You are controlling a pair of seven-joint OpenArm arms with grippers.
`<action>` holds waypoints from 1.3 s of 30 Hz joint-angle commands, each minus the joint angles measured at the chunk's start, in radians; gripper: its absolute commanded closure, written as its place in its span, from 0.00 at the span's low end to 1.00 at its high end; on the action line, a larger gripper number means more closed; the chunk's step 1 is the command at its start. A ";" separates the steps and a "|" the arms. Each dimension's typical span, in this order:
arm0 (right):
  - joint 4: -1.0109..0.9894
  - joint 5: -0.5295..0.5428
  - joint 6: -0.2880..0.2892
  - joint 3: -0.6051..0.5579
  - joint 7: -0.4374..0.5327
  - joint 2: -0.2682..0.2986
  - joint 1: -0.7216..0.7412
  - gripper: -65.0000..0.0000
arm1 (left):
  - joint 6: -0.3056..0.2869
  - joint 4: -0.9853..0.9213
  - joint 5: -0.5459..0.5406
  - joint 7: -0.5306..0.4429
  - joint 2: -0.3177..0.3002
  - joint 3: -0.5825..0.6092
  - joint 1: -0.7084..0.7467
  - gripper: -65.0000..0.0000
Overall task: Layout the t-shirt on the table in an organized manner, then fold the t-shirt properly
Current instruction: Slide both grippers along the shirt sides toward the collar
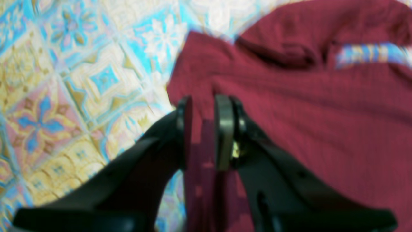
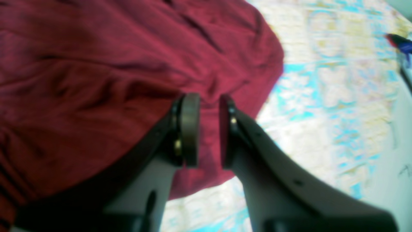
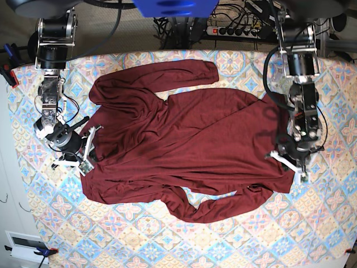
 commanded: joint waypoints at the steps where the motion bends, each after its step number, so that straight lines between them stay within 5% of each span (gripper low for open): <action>1: 0.011 0.010 -0.006 0.005 0.016 0.016 0.021 0.85 | 0.000 0.080 -0.016 -0.021 -0.009 -0.003 0.025 0.82; 10: -0.201 0.010 -0.006 0.004 0.016 0.016 0.024 0.85 | 0.000 -0.075 -0.059 -0.081 0.007 0.000 0.091 0.81; 20: -0.380 0.010 -0.006 0.008 0.048 0.016 0.072 0.85 | -0.002 -0.539 -0.059 -0.300 0.004 0.011 -0.148 0.81; 33: -0.598 0.008 -0.007 0.013 0.157 0.097 0.141 0.85 | 0.000 -0.898 -0.060 -0.573 0.011 0.252 -0.452 0.81; 39: -0.670 0.008 -0.081 0.013 0.212 0.120 0.158 0.85 | 0.000 -0.915 -0.060 -0.608 0.004 0.303 -0.524 0.81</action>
